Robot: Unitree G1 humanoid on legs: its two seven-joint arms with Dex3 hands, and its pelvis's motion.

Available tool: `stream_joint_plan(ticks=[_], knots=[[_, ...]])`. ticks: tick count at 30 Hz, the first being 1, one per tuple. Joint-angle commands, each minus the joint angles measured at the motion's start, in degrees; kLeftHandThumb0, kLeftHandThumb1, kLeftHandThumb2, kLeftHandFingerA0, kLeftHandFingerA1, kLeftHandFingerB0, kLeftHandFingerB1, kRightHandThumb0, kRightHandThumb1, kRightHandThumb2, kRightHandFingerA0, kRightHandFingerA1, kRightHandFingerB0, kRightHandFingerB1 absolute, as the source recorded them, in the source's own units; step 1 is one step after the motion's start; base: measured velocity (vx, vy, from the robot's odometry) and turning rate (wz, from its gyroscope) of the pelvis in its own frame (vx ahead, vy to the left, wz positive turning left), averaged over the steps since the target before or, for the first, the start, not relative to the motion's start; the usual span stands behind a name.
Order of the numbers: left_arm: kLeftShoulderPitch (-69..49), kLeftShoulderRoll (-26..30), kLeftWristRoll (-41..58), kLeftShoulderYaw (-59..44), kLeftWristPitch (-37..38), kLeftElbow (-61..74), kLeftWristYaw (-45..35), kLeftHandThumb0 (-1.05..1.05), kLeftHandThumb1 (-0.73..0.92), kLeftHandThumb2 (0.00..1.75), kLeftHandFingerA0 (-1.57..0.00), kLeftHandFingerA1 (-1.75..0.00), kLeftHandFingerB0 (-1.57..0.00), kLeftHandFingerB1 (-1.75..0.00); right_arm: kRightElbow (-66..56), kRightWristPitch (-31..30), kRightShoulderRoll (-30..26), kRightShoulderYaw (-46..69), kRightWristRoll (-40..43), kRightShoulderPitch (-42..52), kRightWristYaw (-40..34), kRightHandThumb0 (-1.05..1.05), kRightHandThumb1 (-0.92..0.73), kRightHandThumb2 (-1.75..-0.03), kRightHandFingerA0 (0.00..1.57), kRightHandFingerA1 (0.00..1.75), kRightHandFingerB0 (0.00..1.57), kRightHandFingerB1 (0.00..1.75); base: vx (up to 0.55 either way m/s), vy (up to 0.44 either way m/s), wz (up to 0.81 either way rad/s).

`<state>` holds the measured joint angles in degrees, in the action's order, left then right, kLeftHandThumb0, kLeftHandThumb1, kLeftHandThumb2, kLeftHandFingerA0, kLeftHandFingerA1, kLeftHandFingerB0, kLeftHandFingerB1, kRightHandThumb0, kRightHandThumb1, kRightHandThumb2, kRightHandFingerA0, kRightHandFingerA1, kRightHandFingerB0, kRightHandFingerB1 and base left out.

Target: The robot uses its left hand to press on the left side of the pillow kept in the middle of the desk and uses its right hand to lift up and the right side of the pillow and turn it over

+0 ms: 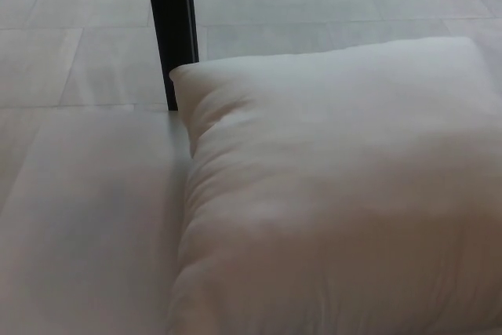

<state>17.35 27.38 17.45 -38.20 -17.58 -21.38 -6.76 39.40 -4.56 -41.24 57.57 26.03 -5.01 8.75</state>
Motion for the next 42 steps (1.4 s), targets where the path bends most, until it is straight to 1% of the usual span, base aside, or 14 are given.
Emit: stream_joint_plan(ticks=[1, 4, 10, 13, 23, 24, 25, 29, 30, 31, 33, 38, 40, 42], knots=[[10.3, -1.7, 2.4, 7.2, -14.2, 19.1, 7.3, -0.76, 0.69, 1.04, -0.04, -0.49, -0.06, -0.39, -20.0, -18.3, -2.9, -5.9, 11.7, -10.7, 0.4, -1.05, -0.74, -0.65, 0.41, 0.98, 0.24, 0.73, 0.00, 0.000, 0.00], [12.9, -3.8, 3.6, 10.0, -17.2, 21.7, 7.0, -0.73, 0.70, 1.03, -0.05, -0.47, -0.07, -0.37, -25.1, -20.4, -1.1, -9.7, 11.8, -13.0, -0.1, -1.05, -0.58, -1.04, 0.52, 0.88, 0.35, 0.72, 0.00, 0.000, 0.00], [15.8, -7.5, 4.1, 15.1, -16.7, 21.4, 3.9, -0.71, 0.92, 0.70, -0.09, -0.37, -0.13, -0.29, -33.1, -25.9, 1.6, -16.7, 11.1, -15.7, -2.8, -1.00, -0.77, -0.64, 0.18, 0.65, 0.17, 0.55, 0.00, 0.000, 0.00], [16.7, -9.7, 5.7, 18.2, -18.4, 23.1, 1.9, -0.36, 0.53, 1.12, -0.02, -0.52, 0.00, -0.49, -35.8, -28.5, 1.6, -23.1, 10.1, -16.2, 0.7, -0.94, -0.75, -1.16, 0.01, 0.24, 0.00, 0.08, 0.00, 0.000, 0.00], [12.1, -15.4, 6.8, 22.0, -21.3, 27.5, 2.2, -0.36, 0.54, 1.13, -0.04, -0.53, 0.00, -0.49, -36.8, -29.3, 2.5, -29.2, 8.0, -15.3, 1.7, -0.93, -0.74, -1.15, 0.03, 0.31, 0.09, 0.16, 0.00, 0.000, 0.00], [11.6, -15.7, 6.4, 22.6, -21.7, 28.0, 2.6, -0.77, 0.92, 0.69, -0.12, -0.47, -0.18, -0.34, -37.1, -29.7, 2.2, -30.2, 7.4, -15.2, 1.8, -0.93, -0.73, -1.14, 0.04, 0.31, 0.09, 0.17, 0.00, 0.000, 0.00], [10.9, -15.9, 6.1, 23.4, -21.9, 28.2, 2.1, -0.36, 0.52, 1.12, -0.04, -0.53, 0.00, -0.49, -36.9, -29.6, 2.5, -30.8, 7.1, -15.2, 1.8, -0.91, -0.72, -1.13, 0.02, 0.32, 0.03, 0.20, 0.00, 0.000, 0.00], [9.3, -15.8, 5.3, 25.6, -23.6, 29.0, 1.7, -0.36, 0.53, 1.12, -0.03, -0.52, 0.00, -0.49, -36.0, -29.4, 2.1, -32.6, 5.8, -15.1, 2.7, -0.86, -0.71, -1.13, 0.02, 0.36, 0.03, 0.24, 0.00, 0.000, 0.00], [9.0, -15.8, 4.9, 26.1, -23.7, 28.9, 1.8, -0.36, 0.55, 1.14, -0.03, -0.52, 0.00, -0.49, -35.5, -29.3, 2.0, -33.0, 5.5, -15.2, 2.9, -0.88, -0.91, -0.67, 0.05, 0.37, 0.08, 0.23, 0.00, 0.000, 0.00], [8.5, -15.4, 4.5, 27.5, -24.5, 28.2, 1.0, -0.87, 0.81, 1.15, -0.09, -0.52, -0.04, -0.42, -34.4, -29.4, 2.3, -33.8, 4.7, -15.9, 2.4, -0.91, -0.73, -1.13, 0.01, 0.38, 0.14, 0.25, 0.00, 0.000, 0.00], [8.3, -14.6, 3.5, 29.5, -25.7, 28.1, 0.6, -0.83, 0.92, 0.76, -0.13, -0.45, -0.12, -0.31, -33.6, -29.7, 2.5, -34.2, 4.5, -16.3, 2.0, -0.87, -0.71, -1.13, 0.01, 0.38, 0.12, 0.26, 0.00, 0.000, 0.00], [8.2, -16.7, 1.4, 34.4, -30.1, 26.2, 3.9, -0.37, 0.49, 1.11, -0.04, -0.53, 0.00, -0.49, -31.0, -30.8, 3.9, -34.4, 4.3, -17.4, 1.0, -0.87, -0.70, -1.11, 0.05, 0.45, 0.09, 0.25, 0.00, 0.000, 0.00], [8.0, -18.0, 1.2, 35.2, -30.0, 25.2, 4.4, -0.81, 0.92, 0.73, -0.12, -0.48, -0.11, -0.32, -30.6, -31.7, 4.3, -34.8, 4.0, -17.7, 0.1, -0.93, -0.75, -1.13, 0.02, 0.47, 0.13, 0.31, 0.00, 0.000, 0.00], [7.9, -19.4, 0.6, 35.7, -29.8, 24.5, 5.7, -0.37, 0.50, 1.12, -0.04, -0.54, 0.00, -0.49, -29.0, -31.8, 4.8, -35.8, 3.3, -19.3, 0.1, -0.86, -0.91, -0.68, 0.10, 0.41, 0.13, 0.24, 0.00, 0.000, 0.00]])
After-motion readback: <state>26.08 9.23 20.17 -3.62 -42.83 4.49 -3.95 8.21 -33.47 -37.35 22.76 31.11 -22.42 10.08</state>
